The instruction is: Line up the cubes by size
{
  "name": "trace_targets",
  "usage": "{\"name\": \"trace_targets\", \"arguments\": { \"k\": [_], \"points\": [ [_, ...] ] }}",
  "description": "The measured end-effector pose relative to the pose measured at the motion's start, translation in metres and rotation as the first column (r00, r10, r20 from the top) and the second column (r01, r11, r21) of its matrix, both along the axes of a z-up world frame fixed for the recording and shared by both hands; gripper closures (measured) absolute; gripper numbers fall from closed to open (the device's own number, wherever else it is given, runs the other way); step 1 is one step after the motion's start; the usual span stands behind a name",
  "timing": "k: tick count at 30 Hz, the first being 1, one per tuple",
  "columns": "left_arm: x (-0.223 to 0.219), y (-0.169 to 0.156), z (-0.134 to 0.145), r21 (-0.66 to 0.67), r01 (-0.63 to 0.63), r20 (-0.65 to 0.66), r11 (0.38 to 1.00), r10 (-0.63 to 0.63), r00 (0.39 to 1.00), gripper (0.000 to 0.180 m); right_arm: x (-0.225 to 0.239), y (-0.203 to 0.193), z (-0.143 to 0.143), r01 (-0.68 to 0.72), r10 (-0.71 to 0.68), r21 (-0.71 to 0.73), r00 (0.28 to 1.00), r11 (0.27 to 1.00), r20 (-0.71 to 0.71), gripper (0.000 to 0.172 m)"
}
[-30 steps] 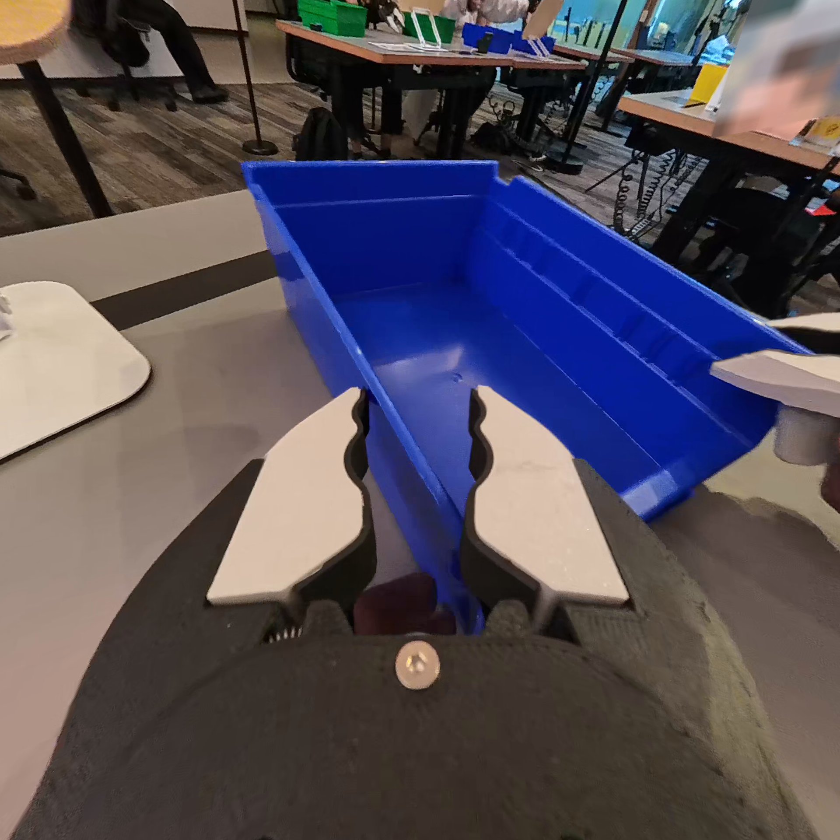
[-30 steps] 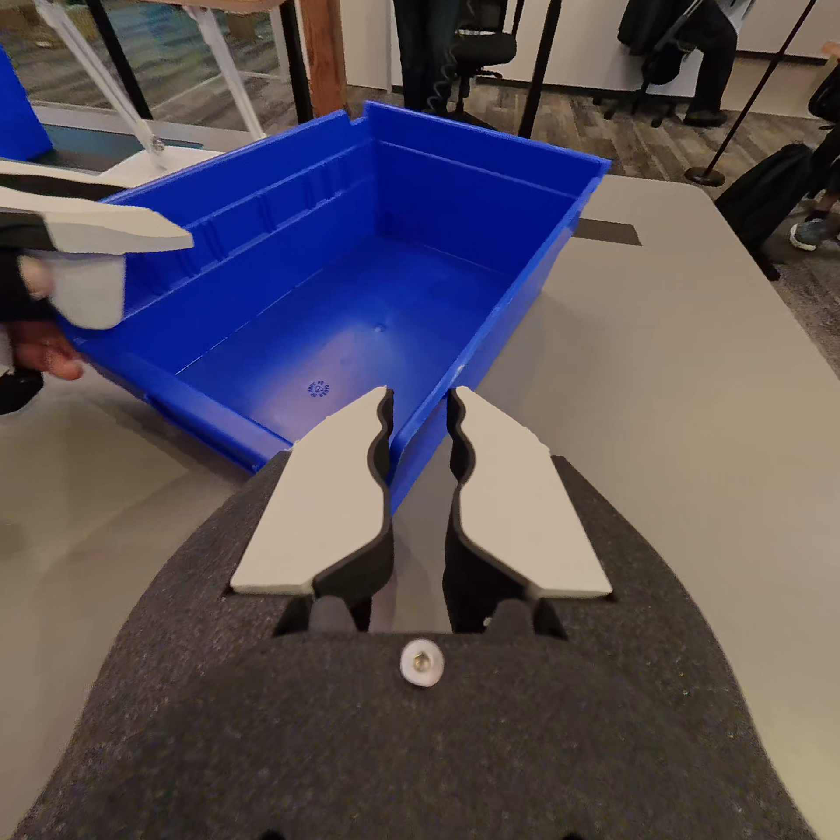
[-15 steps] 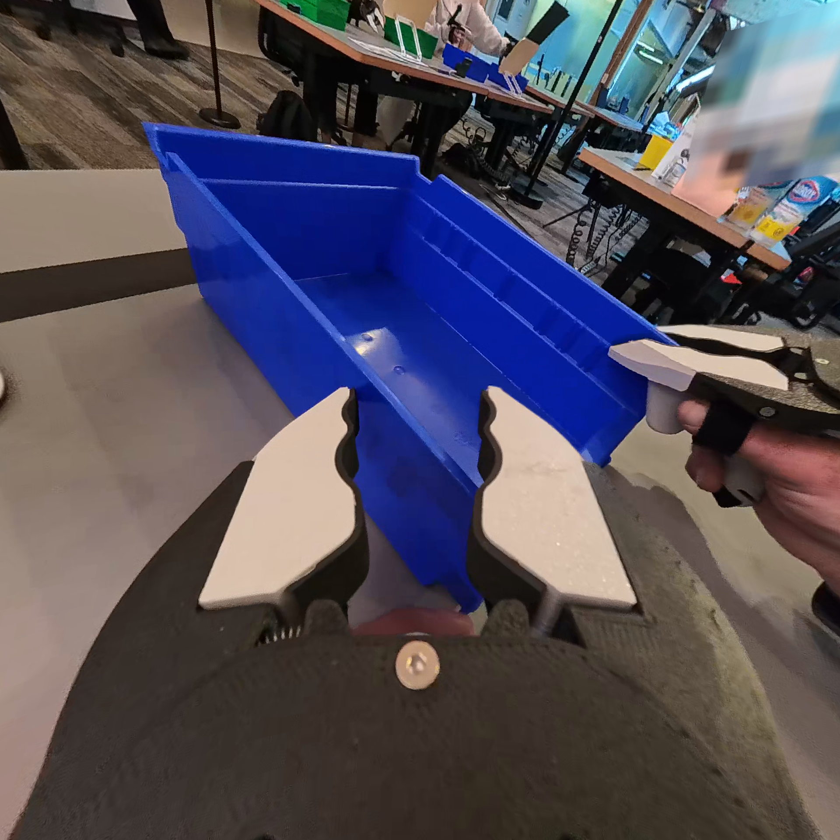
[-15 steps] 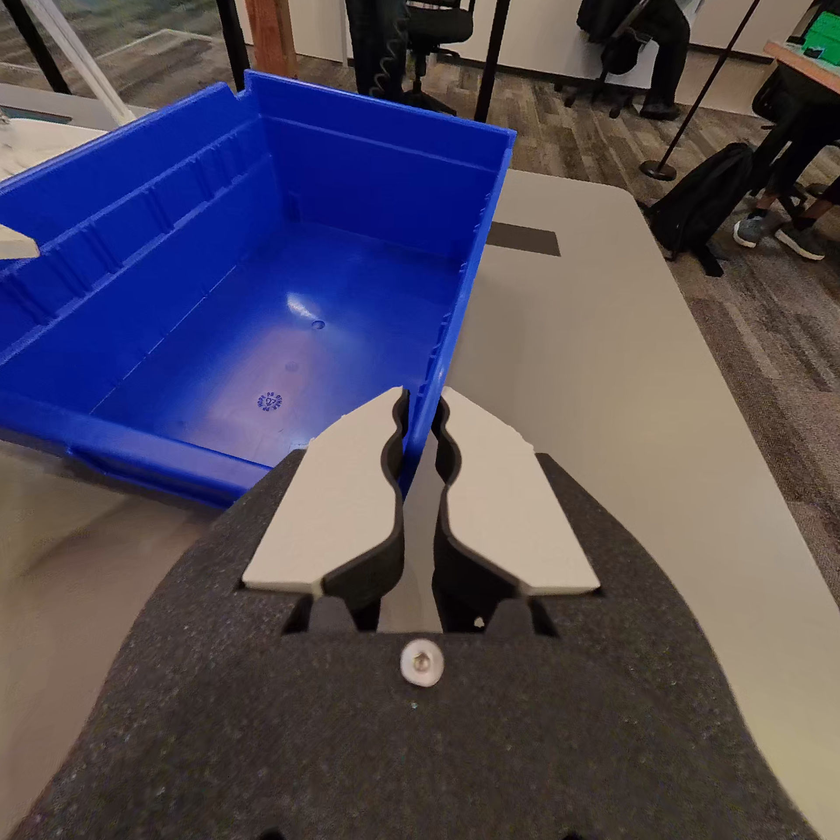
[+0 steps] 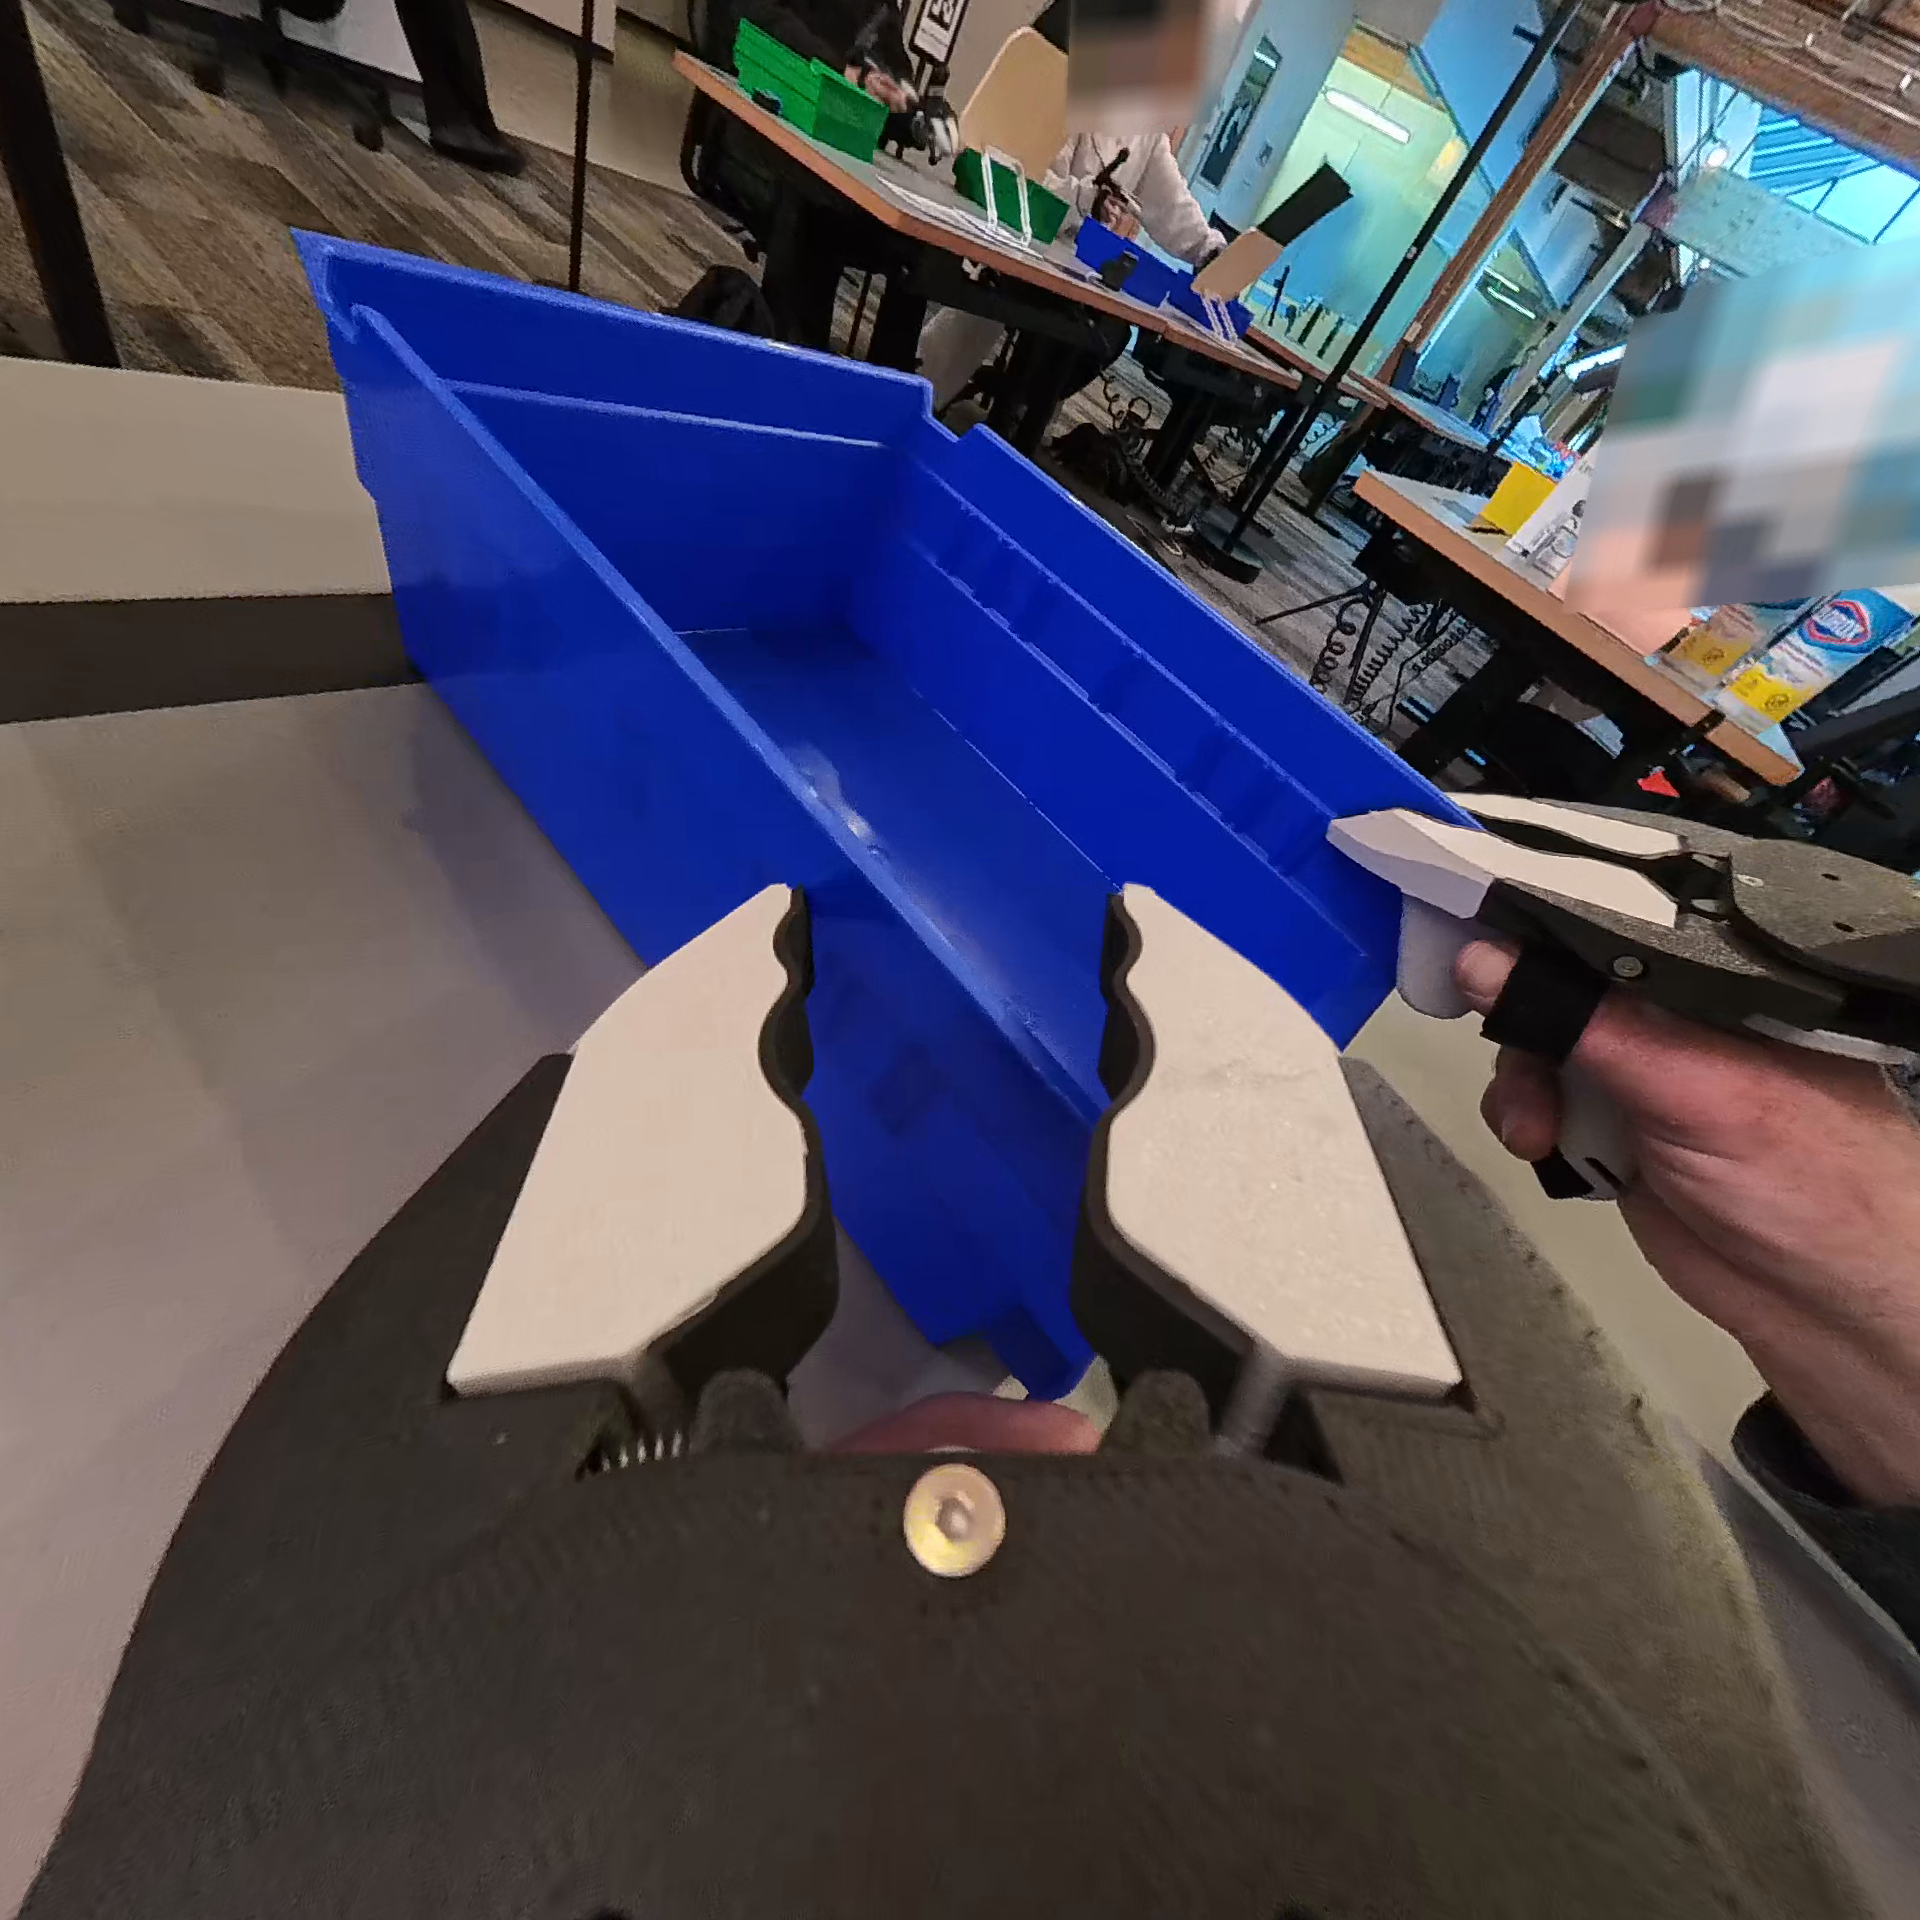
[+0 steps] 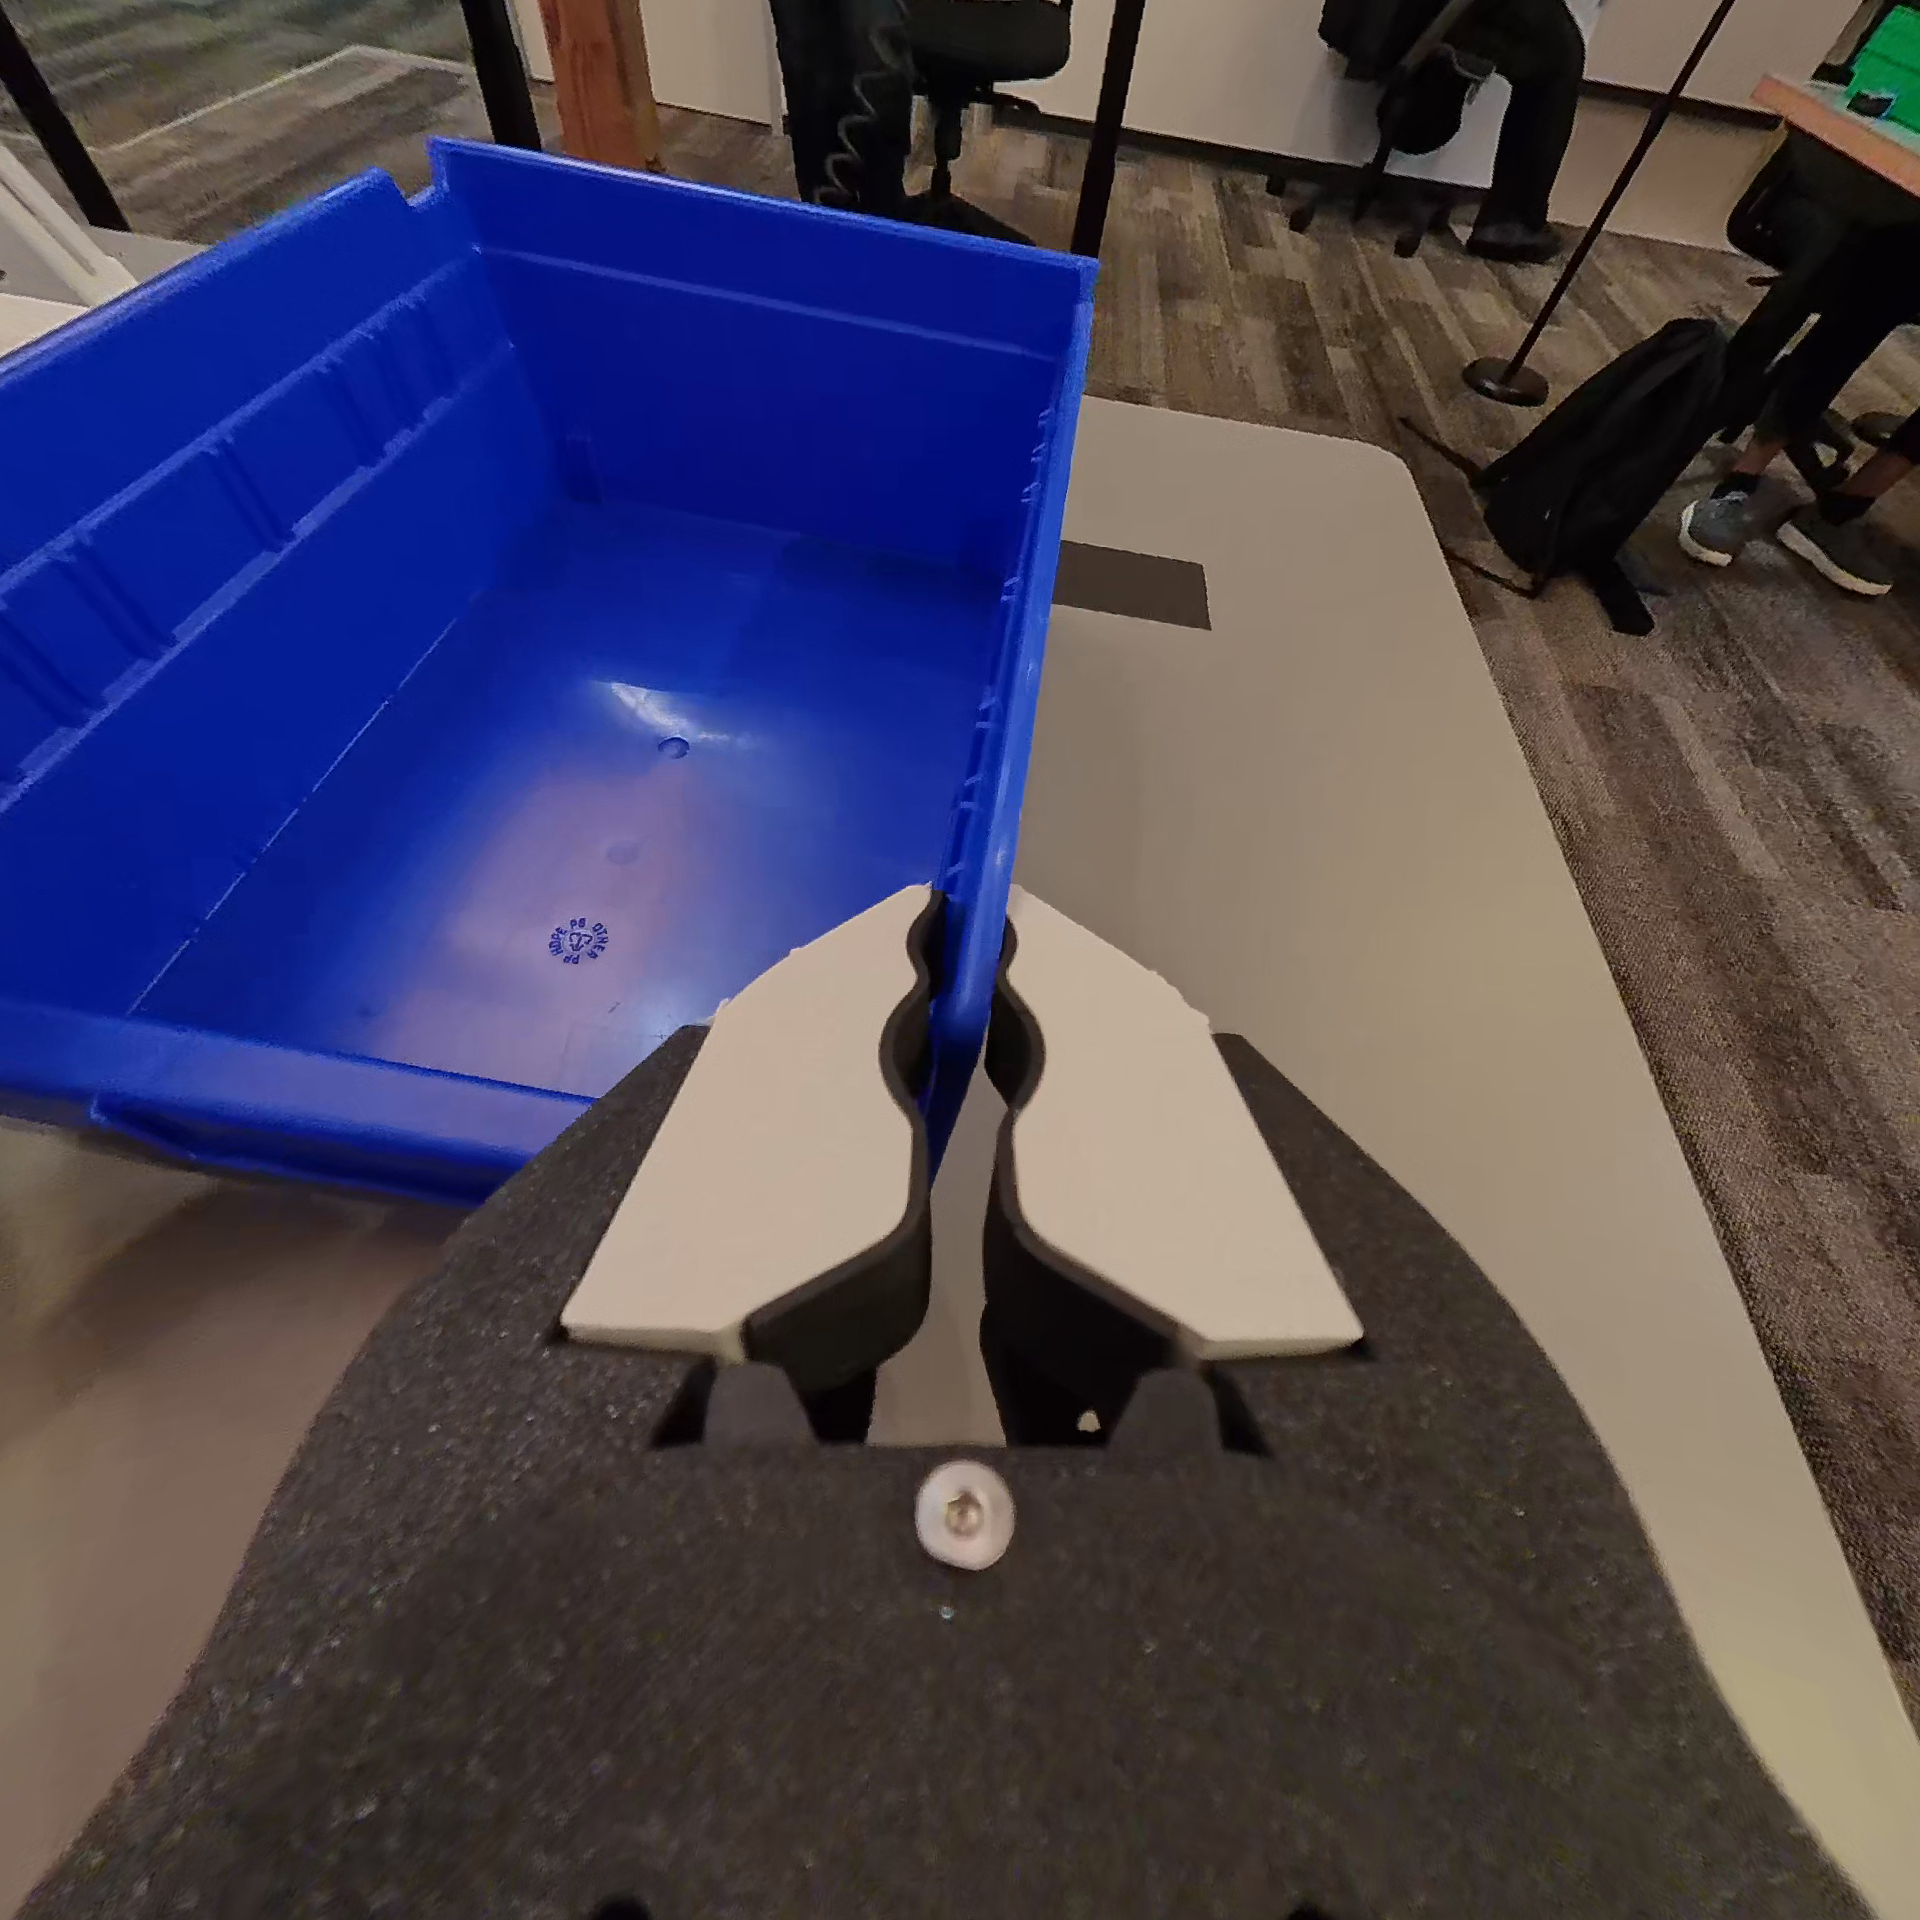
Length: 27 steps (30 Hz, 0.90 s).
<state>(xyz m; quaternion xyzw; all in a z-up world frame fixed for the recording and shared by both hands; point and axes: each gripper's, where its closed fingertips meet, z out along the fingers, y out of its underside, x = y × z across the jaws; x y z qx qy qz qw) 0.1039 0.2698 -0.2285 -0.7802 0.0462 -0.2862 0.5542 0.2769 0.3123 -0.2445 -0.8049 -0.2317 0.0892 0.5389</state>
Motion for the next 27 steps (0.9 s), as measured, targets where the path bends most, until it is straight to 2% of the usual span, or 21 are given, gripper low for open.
{"name": "trace_targets", "arguments": {
  "k": [27],
  "points": [
    [0.004,0.030,-0.012,-0.086,-0.012,0.072,0.996,0.018,0.997,0.118,-0.002,0.030,-0.001,0.018,-0.018,0.002,1.000,1.000,-0.013,0.167]
  ]
}}
